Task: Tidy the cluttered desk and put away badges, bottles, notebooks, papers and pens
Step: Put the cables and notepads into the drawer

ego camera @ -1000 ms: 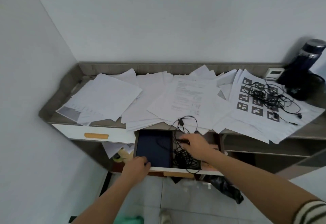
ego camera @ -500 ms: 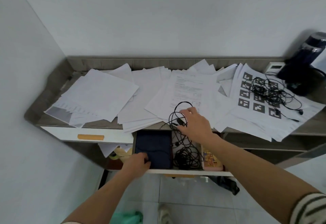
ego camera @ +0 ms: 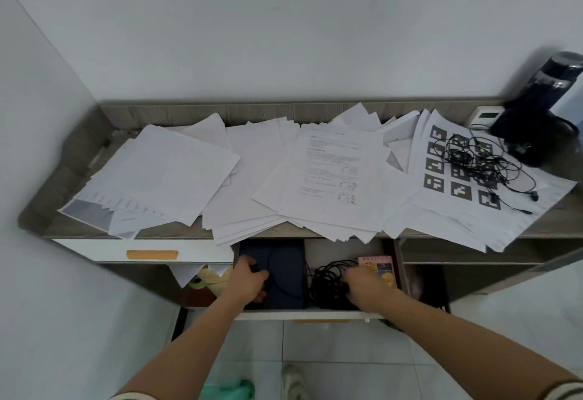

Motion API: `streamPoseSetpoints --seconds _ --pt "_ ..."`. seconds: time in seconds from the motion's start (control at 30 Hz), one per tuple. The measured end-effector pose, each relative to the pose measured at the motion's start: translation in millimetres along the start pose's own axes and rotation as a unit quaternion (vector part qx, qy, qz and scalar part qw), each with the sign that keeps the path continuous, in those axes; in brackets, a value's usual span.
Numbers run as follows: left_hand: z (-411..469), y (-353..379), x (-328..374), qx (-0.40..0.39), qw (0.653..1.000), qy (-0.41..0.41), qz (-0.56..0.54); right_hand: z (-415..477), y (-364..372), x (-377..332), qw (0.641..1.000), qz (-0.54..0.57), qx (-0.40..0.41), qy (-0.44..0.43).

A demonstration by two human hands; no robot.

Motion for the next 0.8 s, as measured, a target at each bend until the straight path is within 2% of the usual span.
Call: streamPoseSetpoints --seconds 0.07,0.13,0.17,0.2,0.33,0.43,0.53,0.63,0.8 --pt "-3 13 8 -0.034 0.999 0.017 0.008 18 -2 14 0.988 0.121 0.057 0.073" --pt "-6 28 16 -0.077 0.996 0.031 0.014 29 -12 25 0.940 0.268 0.161 0.139" --pt "-6 35 20 -0.090 0.995 0.036 0.016 32 -16 26 0.917 0.314 0.192 0.153" --pt "-6 39 22 -0.096 0.994 0.041 0.026 33 -16 25 0.913 0.327 0.190 0.150" --pt "2 42 27 -0.065 0.994 0.073 0.054 19 -10 17 0.941 0.284 0.183 0.030" --pt "8 44 36 -0.060 0.990 0.109 0.063 -4 -18 28 0.928 0.227 0.294 -0.026" --pt "4 61 51 -0.119 0.978 0.144 0.090 -27 -39 43 0.921 0.167 0.351 -0.009" --pt "-5 87 60 -0.174 0.960 0.167 0.143 -45 -66 64 0.907 0.195 0.372 0.040" --pt "-11 115 79 -0.183 0.939 0.204 0.207 -51 -133 122 0.861 0.249 0.425 0.126"
Point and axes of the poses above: each hand's wrist, its own z-axis towards the middle knuckle, its own y-axis out of the palm, x = y × z, the point moved 4 cm from there along z, towards the middle knuckle, and after that the axes turned 10 degrees about x, right-handed, at the moved point
